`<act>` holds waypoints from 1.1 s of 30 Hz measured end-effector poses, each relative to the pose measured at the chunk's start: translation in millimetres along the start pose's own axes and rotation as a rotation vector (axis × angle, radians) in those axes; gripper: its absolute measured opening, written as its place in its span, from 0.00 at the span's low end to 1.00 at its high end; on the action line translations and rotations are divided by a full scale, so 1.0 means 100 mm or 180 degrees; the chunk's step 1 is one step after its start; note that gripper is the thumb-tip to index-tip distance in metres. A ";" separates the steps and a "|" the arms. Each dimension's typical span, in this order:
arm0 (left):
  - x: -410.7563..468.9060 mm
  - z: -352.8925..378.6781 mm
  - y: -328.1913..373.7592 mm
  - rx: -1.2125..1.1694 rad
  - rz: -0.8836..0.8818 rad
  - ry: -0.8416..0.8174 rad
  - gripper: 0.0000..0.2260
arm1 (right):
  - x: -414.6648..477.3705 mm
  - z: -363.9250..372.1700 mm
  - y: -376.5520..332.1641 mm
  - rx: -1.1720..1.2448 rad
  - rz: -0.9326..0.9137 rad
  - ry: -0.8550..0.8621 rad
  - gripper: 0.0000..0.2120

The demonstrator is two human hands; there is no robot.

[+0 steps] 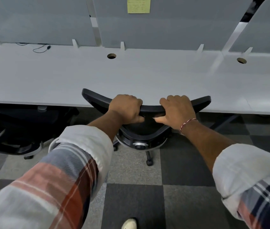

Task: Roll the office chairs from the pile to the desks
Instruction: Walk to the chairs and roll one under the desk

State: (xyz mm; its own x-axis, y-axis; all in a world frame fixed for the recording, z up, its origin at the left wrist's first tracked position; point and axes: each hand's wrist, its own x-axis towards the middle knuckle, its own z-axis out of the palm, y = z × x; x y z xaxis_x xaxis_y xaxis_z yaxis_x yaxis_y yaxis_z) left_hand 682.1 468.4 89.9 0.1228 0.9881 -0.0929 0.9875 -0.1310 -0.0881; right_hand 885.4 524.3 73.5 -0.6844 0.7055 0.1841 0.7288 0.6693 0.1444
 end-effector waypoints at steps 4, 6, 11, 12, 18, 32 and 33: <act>-0.01 0.01 0.02 -0.0007 -0.0059 0.0045 0.19 | -0.04 -0.05 -0.08 -0.0096 0.0350 -0.0101 0.30; -0.04 0.01 0.06 -0.0014 -0.0128 0.0103 0.21 | -0.09 -0.06 -0.12 -0.0108 0.0616 -0.0147 0.32; -0.23 0.08 0.24 0.0082 -0.0501 0.0382 0.24 | -0.26 -0.06 -0.34 0.0067 0.1161 -0.0256 0.36; -0.28 0.11 0.29 0.0046 -0.0599 0.0431 0.25 | -0.30 -0.07 -0.38 0.0115 0.1206 -0.0336 0.37; -0.60 0.24 0.49 0.0286 -0.0477 0.0825 0.30 | -0.82 -0.13 -0.51 0.0309 0.1069 -0.0364 0.47; -1.49 1.07 1.66 0.0144 0.0399 -0.0286 0.38 | -2.61 0.15 -0.78 0.0582 0.1554 -0.0994 0.43; -1.49 1.08 1.81 0.0101 0.0515 -0.0327 0.37 | -2.73 0.16 -0.75 0.0606 0.1644 -0.1033 0.43</act>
State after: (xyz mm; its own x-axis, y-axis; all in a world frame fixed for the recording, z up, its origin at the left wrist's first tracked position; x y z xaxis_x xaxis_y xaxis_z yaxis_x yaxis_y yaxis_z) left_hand 831.8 289.2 -19.0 0.2674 0.9407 -0.2090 0.9518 -0.2916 -0.0949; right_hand 1017.6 285.1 -3.4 -0.2393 0.9629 -0.1243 0.9704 0.2328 -0.0650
